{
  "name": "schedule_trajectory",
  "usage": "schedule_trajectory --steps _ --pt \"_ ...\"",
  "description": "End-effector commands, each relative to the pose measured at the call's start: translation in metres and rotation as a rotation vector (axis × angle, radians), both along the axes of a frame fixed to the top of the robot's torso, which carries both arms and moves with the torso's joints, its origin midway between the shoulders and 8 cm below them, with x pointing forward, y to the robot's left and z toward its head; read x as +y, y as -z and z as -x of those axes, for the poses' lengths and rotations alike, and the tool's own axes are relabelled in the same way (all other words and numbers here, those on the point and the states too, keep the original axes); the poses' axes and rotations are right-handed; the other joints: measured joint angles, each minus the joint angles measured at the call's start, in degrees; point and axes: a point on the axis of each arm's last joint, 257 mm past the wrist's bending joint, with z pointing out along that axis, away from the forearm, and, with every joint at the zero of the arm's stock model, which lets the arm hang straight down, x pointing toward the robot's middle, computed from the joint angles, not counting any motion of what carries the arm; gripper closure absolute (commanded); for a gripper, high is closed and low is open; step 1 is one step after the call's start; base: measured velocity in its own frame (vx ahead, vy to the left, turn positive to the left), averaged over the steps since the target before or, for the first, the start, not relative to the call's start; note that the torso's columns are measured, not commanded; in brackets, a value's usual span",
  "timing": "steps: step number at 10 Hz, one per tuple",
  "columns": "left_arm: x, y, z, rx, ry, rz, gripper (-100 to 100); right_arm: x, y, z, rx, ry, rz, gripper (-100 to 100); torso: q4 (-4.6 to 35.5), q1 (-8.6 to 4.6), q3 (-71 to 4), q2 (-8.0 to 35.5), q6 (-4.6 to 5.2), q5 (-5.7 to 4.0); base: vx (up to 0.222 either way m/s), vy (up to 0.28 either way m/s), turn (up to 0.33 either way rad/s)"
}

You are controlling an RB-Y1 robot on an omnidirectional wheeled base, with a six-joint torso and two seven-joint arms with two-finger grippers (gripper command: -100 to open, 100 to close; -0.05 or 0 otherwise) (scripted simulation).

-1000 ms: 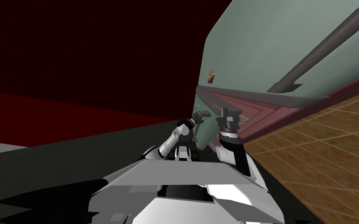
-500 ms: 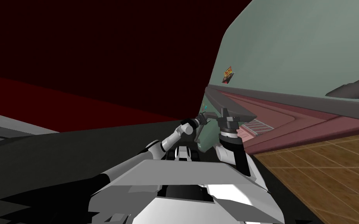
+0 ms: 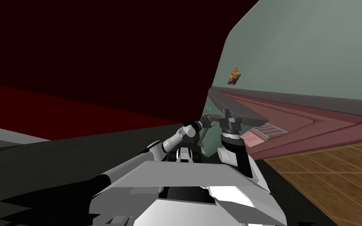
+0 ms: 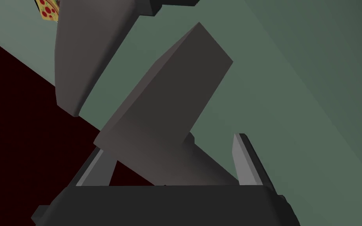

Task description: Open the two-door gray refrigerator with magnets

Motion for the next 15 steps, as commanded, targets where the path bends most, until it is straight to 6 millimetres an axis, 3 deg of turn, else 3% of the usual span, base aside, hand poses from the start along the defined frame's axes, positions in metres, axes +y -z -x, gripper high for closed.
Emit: schedule_trajectory --steps 1,3,6,7,8,10,11,12,13,14,15 --pt "-0.005 -0.009 0.014 -0.023 0.034 0.005 100 0.0 0.0 0.0 0.0 0.0 0.0 0 0.07 -0.35 -0.06 -0.02 0.06 -0.03 0.202 0.219 -0.024" --pt "-0.014 -0.01 0.041 -0.033 0.097 0.002 100 0.0 0.0 0.0 0.0 0.0 0.0 0 0.05 -0.76 0.02 0.05 0.14 -0.17 0.223 0.273 -0.072" --pt "-0.017 -0.011 0.055 -0.036 0.13 0.0 100 0.0 0.0 0.0 0.0 0.0 0.0 0 0.08 -0.71 0.02 0.08 0.17 -0.14 0.233 0.223 -0.041" --pt "-0.02 -0.011 0.069 -0.039 0.163 -0.002 100 0.0 0.0 0.0 0.0 0.0 0.0 0 0.06 -0.91 0.02 0.13 0.14 -0.17 0.186 0.215 -0.05" --pt "-0.02 -0.011 0.069 -0.039 0.163 -0.002 100 0.0 0.0 0.0 0.0 0.0 0.0 0 0.11 -0.64 0.1 0.25 0.17 -0.12 0.173 0.175 -0.036" --pt "-0.025 -0.01 0.098 -0.042 0.229 -0.006 100 0.0 0.0 0.0 0.0 0.0 0.0 0 0.08 -0.37 0.13 0.28 0.18 -0.09 0.241 0.253 -0.077" --pt "-0.025 -0.01 0.098 -0.042 0.229 -0.006 100 0.0 0.0 0.0 -0.001 0.0 0.0 0 0.0 0.0 0.23 0.39 0.13 -0.05 0.228 0.254 -0.06" --pt "-0.027 -0.009 0.113 -0.042 0.262 -0.009 100 0.002 -0.002 0.002 -0.005 -0.003 0.0 0 0.03 -0.13 0.24 0.48 0.0 -0.01 0.232 0.22 -0.039" --pt "-0.027 -0.009 0.113 -0.042 0.262 -0.009 100 0.002 -0.003 0.003 -0.009 -0.005 0.0 0 -0.03 -0.24 0.3 0.52 0.04 -0.09 0.195 0.193 -0.029" --pt "-0.019 -0.004 0.094 -0.034 0.226 -0.015 100 0.004 -0.004 0.005 -0.015 -0.008 0.001 0 0.01 -0.33 0.36 0.64 0.03 -0.1 0.085 0.08 0.0" --pt "-0.022 -0.004 0.109 -0.036 0.259 -0.016 100 0.004 -0.005 0.005 -0.016 -0.009 0.001 0 0.01 -0.69 0.55 0.87 0.13 -0.24 0.212 0.095 -0.051"
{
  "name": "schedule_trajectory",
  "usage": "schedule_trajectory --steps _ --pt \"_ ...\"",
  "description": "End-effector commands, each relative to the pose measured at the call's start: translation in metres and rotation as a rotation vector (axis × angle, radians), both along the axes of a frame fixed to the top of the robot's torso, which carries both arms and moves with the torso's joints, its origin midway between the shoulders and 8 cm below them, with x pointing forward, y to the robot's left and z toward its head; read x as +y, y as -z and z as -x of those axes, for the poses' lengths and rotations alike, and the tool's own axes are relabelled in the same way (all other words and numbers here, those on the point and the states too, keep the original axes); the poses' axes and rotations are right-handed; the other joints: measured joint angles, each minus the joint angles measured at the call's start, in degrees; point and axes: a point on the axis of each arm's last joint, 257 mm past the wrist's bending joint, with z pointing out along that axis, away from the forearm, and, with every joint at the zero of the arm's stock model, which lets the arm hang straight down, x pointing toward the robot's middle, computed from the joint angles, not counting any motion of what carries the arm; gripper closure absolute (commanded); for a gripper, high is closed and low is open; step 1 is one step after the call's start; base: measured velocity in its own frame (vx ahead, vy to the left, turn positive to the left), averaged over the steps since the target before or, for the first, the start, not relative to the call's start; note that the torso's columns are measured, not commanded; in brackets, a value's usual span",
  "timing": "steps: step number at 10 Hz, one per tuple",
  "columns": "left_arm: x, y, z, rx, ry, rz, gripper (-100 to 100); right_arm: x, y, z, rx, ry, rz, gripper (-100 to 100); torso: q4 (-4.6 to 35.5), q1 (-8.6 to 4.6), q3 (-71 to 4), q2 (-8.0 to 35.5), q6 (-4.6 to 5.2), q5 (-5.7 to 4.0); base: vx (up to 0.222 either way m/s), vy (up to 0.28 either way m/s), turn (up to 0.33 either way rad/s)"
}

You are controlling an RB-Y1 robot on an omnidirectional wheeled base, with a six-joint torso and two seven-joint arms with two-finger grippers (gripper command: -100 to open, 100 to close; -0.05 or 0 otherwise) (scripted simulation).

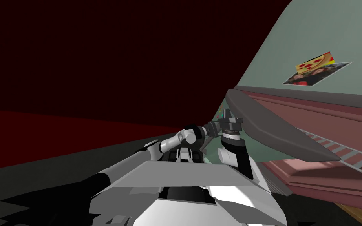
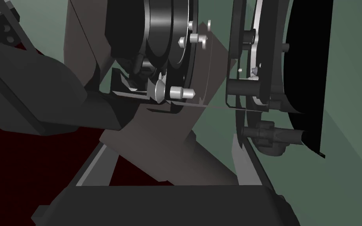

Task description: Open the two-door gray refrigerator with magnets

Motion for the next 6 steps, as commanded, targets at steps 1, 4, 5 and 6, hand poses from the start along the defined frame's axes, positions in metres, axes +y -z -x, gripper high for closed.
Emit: schedule_trajectory --steps 1,4,5,6 --pt "-0.003 -0.001 0.016 -0.004 0.034 0.001 100 0.0 0.0 0.0 0.0 0.0 0.0 0 -0.01 0.14 -0.2 -0.42 0.06 -0.01 0.223 0.109 -0.038" --pt "-0.007 -0.002 0.047 -0.011 0.101 0.001 100 0.001 -0.001 0.001 -0.004 -0.001 0.001 0 -0.08 0.2 -0.42 -0.66 -0.03 0.08 0.23 0.153 -0.051" --pt "-0.007 -0.002 0.047 -0.011 0.101 0.001 100 0.001 -0.001 0.002 -0.005 -0.002 0.001 0 -0.05 -0.09 -0.59 -0.84 0.01 0.07 0.256 0.114 -0.033" --pt "-0.009 -0.003 0.063 -0.013 0.135 0.002 100 0.002 -0.002 0.003 -0.008 -0.005 0.0 0 -0.07 -0.38 -0.74 -1.03 -0.03 0.03 0.266 0.158 -0.062"
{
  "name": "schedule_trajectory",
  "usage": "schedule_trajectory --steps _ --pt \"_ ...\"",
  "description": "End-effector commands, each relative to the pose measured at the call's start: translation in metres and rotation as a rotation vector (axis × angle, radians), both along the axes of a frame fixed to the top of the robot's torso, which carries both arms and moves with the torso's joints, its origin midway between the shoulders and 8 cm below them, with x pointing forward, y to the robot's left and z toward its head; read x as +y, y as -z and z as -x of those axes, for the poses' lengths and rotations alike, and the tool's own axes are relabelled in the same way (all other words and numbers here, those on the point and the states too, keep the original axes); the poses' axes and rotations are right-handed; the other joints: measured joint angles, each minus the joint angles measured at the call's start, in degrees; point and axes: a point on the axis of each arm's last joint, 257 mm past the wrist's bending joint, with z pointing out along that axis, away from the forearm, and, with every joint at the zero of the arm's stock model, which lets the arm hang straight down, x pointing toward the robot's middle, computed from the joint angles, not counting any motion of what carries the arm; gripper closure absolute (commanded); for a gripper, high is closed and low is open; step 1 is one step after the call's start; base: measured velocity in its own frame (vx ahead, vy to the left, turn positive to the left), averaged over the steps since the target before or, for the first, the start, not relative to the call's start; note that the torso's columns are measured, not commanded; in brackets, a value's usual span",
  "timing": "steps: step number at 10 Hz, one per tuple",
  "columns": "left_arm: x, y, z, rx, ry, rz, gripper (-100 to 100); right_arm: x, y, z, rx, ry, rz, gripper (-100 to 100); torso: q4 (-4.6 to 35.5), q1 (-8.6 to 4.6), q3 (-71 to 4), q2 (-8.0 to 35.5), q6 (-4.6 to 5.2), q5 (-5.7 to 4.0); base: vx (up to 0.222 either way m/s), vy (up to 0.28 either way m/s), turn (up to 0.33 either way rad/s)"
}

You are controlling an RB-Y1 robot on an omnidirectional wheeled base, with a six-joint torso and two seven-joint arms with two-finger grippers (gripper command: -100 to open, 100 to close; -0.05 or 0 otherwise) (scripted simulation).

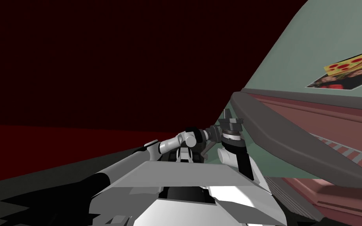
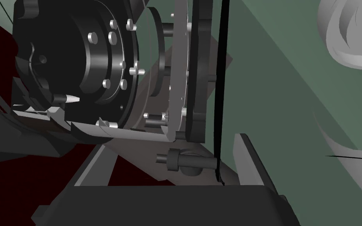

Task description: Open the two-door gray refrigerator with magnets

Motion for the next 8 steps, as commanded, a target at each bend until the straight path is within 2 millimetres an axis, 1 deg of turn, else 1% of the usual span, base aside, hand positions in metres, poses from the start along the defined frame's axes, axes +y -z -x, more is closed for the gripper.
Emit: schedule_trajectory --steps 1,2,3,4,5,7,8 --pt "-0.004 -0.012 0.026 -0.02 0.056 0.018 100 0.001 -0.001 0.001 -0.002 -0.001 -0.001 0 -0.07 0.02 -0.1 -0.19 -0.09 -0.04 0.208 0.149 -0.092" --pt "-0.004 -0.012 0.026 -0.02 0.056 0.018 100 0.002 -0.001 0.003 -0.001 -0.001 -0.003 0 -0.05 -0.07 -0.11 -0.18 -0.39 0.01 0.107 0.072 -0.024" --pt "-0.005 -0.012 0.043 -0.021 0.09 0.018 100 0.003 -0.001 0.005 -0.002 -0.001 -0.007 0 0.05 -0.25 -0.04 -0.03 -0.57 0.05 0.195 0.076 -0.069" --pt "-0.005 -0.012 0.043 -0.021 0.09 0.018 100 0.003 0.001 0.006 0.005 0.001 -0.01 0 0.09 -0.21 -0.22 -0.47 -0.74 0.04 0.202 0.117 -0.018" --pt "-0.005 -0.012 0.043 -0.021 0.09 0.018 100 0.002 0.003 0.007 0.013 0.005 -0.012 0 -0.02 -0.22 -0.4 -0.7 -0.7 0.02 0.095 0.079 -0.011" --pt "-0.005 -0.012 0.043 -0.021 0.09 0.018 100 0.001 0.004 0.011 0.017 0.011 -0.019 0 -0.03 -0.44 -0.12 -0.23 -0.67 -0.02 0.008 0.002 0.043" --pt "-0.005 -0.012 0.043 -0.021 0.09 0.018 100 0.001 0.004 0.012 0.017 0.014 -0.019 0 -0.05 -0.45 -0.08 -0.18 -0.38 -0.09 -0.014 -0.015 0.022"
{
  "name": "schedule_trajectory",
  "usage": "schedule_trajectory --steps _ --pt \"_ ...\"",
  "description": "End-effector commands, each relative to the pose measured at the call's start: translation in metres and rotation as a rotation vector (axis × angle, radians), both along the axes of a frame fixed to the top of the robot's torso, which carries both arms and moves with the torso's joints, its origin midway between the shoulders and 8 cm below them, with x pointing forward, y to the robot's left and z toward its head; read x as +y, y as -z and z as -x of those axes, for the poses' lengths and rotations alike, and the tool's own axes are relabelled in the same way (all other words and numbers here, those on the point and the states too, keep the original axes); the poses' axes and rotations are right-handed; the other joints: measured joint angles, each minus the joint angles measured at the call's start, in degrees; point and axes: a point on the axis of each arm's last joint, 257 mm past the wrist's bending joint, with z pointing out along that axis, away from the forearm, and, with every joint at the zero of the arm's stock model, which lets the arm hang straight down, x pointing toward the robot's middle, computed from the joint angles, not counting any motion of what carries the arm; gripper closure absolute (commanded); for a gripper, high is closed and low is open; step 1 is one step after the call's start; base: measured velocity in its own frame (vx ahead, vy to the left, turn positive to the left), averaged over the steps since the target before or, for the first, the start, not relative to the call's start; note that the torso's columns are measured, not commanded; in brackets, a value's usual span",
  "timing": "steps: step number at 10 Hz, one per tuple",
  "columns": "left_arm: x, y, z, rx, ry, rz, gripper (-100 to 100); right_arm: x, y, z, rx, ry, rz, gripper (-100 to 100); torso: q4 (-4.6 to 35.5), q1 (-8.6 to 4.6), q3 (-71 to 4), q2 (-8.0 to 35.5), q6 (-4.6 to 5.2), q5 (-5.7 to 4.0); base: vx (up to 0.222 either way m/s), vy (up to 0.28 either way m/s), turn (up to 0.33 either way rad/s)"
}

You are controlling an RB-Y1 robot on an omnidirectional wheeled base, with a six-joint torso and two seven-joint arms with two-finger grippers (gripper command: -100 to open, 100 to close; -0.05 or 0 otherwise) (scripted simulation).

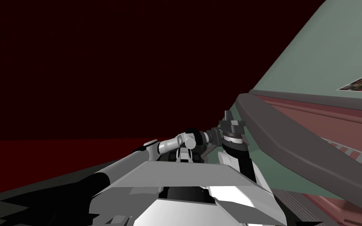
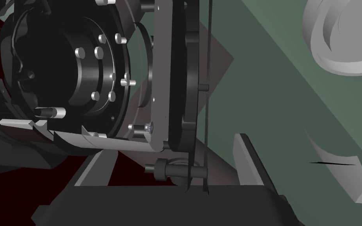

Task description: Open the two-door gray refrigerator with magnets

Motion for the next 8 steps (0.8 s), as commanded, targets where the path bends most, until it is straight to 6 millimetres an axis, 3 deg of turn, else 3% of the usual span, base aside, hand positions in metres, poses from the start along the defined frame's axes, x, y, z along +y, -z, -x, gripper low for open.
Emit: schedule_trajectory --steps 1,2,3,5,8 --pt "-0.006 -0.014 0.02 -0.015 0.043 0.021 100 -0.001 0.0 0.001 0.0 0.003 0.001 0 0.07 0.0 0.0 0.01 0.23 -0.02 -0.002 -0.014 0.004" --pt "-0.006 -0.014 0.02 -0.015 0.043 0.021 100 -0.001 0.0 0.002 0.001 0.004 0.001 0 0.05 0.04 -0.03 -0.02 0.31 -0.05 0.002 -0.009 -0.001" --pt "-0.007 -0.014 0.037 -0.015 0.077 0.021 100 0.0 0.0 0.003 0.001 0.004 0.001 0 0.05 0.08 -0.04 -0.02 0.33 -0.05 0.149 0.07 -0.066" --pt "-0.007 -0.013 0.036 -0.029 0.073 0.017 100 0.002 -0.002 0.008 -0.002 0.004 0.003 0 -0.05 0.5 -0.53 -0.66 0.04 0.22 0.174 0.117 -0.05" --pt "-0.007 -0.014 0.037 -0.015 0.077 0.021 100 0.002 -0.001 0.013 -0.002 0.01 -0.007 0 0.03 0.09 -0.02 0.15 -0.01 0.15 0.009 0.007 0.023"
